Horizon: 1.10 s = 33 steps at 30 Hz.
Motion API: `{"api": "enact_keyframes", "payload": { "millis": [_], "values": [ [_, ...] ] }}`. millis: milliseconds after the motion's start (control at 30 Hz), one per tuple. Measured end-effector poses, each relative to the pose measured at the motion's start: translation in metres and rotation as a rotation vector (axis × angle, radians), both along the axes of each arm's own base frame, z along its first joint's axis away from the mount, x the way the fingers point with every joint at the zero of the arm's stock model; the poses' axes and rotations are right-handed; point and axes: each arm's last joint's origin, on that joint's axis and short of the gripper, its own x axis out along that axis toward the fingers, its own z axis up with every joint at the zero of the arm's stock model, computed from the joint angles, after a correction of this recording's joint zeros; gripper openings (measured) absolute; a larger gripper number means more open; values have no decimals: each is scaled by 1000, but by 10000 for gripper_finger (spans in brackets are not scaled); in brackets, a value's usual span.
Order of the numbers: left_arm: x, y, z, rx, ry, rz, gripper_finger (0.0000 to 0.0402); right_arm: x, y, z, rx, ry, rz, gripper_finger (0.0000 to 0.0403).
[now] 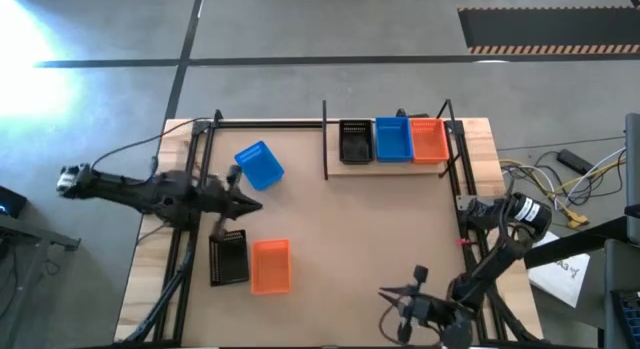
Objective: Stack baskets on shelf by color
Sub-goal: Stack the orange bin on top of the other orange bins on the shelf
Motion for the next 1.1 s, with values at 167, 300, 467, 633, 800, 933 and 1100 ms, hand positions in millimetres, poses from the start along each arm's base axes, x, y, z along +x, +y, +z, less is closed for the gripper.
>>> {"api": "enact_keyframes", "payload": {
  "millis": [167, 300, 467, 633, 800, 933, 1100],
  "values": [
    [29, -24, 15, 175, 370, 122, 0, -3, 11, -3, -22, -10, -14, 43],
    [51, -50, 30, 201, 510, 100, 0, -1, 13, -13, -47, 2, -17, 43],
    [70, -91, 29, 247, 749, -39, 16, 1, 17, -24, -59, 10, -18, 43],
    [82, -135, 13, 243, 928, -150, 80, 1, 18, -28, -48, 8, -20, 43],
    [92, -168, -13, 185, 1032, -131, 162, 1, 18, -29, -39, 5, -22, 43],
    [99, -177, -39, 127, 1124, -44, 205, 1, 18, -29, -38, 5, -21, 43],
    [107, -184, -64, 110, 1190, 20, 211, 1, 18, -29, -35, 4, -22, 43]
  ]
}}
